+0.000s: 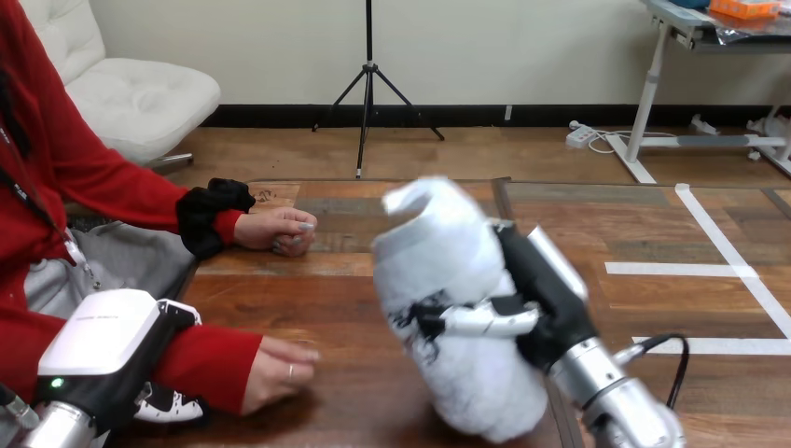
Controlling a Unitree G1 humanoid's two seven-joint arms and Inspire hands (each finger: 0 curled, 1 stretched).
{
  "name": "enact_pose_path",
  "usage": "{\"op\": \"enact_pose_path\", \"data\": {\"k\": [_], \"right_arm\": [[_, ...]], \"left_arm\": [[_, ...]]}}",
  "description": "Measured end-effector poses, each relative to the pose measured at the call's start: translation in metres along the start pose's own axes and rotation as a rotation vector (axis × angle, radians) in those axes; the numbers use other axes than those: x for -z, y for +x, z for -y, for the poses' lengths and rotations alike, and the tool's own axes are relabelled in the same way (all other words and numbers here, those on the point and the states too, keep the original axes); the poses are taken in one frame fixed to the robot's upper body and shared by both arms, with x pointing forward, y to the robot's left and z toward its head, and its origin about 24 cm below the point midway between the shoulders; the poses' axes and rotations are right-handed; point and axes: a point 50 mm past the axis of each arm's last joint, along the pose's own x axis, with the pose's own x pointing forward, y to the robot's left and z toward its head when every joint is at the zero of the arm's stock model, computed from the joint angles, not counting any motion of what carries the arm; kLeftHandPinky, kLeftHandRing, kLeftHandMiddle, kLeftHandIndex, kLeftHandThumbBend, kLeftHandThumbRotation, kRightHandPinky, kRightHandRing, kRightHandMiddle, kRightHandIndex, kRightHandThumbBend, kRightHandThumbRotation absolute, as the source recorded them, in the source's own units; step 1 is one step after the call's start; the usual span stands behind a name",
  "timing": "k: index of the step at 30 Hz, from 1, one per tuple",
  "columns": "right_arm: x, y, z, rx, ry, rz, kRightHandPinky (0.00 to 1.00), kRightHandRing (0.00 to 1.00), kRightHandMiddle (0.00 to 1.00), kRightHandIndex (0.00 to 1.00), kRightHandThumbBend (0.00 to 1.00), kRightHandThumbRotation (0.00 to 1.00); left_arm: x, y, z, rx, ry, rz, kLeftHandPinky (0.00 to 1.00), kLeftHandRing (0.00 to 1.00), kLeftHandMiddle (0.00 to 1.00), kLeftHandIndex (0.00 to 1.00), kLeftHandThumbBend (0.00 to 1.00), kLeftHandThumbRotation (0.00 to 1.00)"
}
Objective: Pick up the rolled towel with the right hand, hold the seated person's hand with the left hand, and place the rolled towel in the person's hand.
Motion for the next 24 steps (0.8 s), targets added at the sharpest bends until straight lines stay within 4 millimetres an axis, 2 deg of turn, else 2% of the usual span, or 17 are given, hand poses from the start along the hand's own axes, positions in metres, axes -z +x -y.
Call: {"op": "enact_pose_path", "data": {"k": [9, 24], "right_arm": [[0.016, 0.003, -0.005, 0.03, -0.039, -0.076, 0.19, 0.22, 0.31, 0.42, 0.82, 0.0], [0.015, 0.024, -0.005, 0.029, -0.121, -0.085, 0.17, 0.21, 0.31, 0.42, 0.84, 0.0]], "left_arm": [[-0.004, -0.003, -0.001, 0.011, 0.001, -0.012, 0.3, 0.31, 0.36, 0.39, 0.91, 0.0], [-0.012, -0.004, -0.003, 0.013, -0.015, -0.019, 0.29, 0.31, 0.35, 0.37, 0.9, 0.0]]}}
